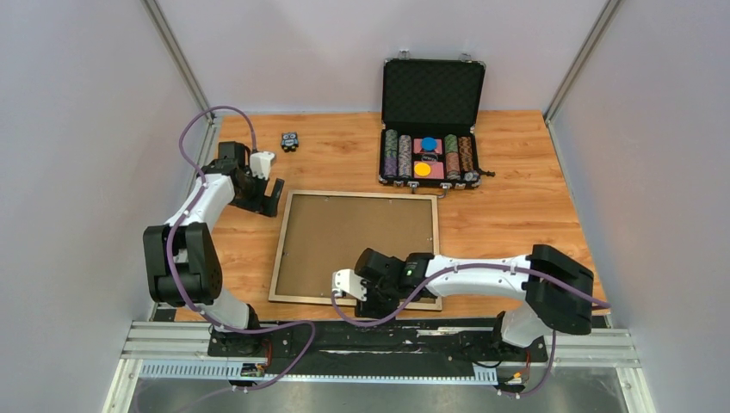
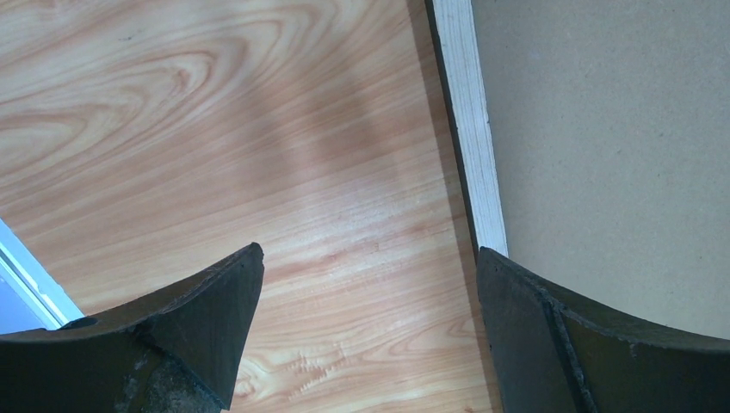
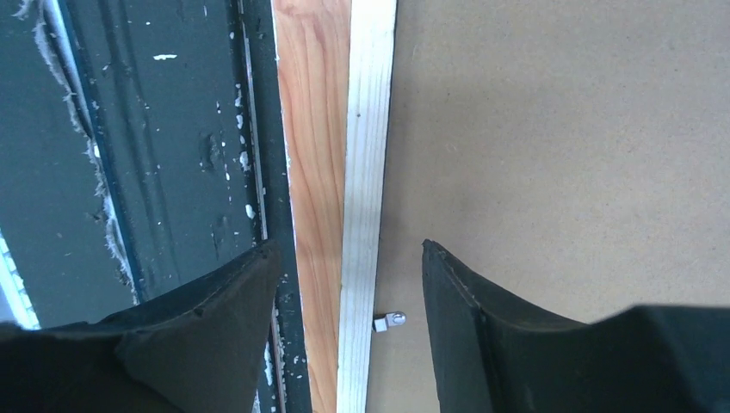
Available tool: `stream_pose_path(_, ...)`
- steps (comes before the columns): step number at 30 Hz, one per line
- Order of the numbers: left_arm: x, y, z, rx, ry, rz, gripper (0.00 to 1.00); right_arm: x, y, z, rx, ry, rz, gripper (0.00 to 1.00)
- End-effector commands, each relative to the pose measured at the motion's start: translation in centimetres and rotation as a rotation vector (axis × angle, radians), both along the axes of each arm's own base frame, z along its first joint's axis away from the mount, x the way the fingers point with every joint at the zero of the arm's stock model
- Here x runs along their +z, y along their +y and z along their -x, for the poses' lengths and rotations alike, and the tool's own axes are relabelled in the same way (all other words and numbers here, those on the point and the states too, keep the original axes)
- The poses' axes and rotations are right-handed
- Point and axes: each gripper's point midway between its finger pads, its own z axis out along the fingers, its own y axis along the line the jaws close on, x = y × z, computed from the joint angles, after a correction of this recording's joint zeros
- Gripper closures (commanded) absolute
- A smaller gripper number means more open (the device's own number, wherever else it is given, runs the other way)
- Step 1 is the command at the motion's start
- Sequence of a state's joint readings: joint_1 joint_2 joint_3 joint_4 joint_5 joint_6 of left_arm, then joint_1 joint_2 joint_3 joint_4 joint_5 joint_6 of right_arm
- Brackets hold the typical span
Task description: Put the photo into the frame
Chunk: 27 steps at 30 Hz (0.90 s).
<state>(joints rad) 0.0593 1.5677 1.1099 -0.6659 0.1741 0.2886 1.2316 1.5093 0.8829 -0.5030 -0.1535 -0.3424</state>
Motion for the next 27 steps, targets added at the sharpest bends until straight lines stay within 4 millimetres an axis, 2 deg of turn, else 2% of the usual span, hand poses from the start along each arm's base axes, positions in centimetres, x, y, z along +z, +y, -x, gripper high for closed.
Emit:
stream_pose_path(1,2.4,-0.2,-0.8,0.018,-0.058,0.014,0.0,0.8,2.0,-1.3,-0.036,-0.076,-0.023,0.41)
stream_pose_path(14,2.8,-0.4,-0.5,0.018,-0.058,0.024,0.0,-0.9,2.0,-1.6,-0.039,-0.117,0.046,0.48)
stream_pose_path(16,2.7,-0.4,-0.6,0.017,-0.057,0.027,0.0,-1.2,1.8,-2.1,-0.054,-0.141,0.065,0.5)
stream_pose_path(22,2.5,-0.5,-0.8,0.016,-0.048,0.035,0.0,-1.9,1.5,-1.8,-0.05,-0.127,0.086,0.57)
stream_pose_path(27,2.8,-0.5,-0.7,0.008,-0.058,0.031,0.0,-2.2,1.4,-1.6,-0.049,-0.113,0.102,0.78)
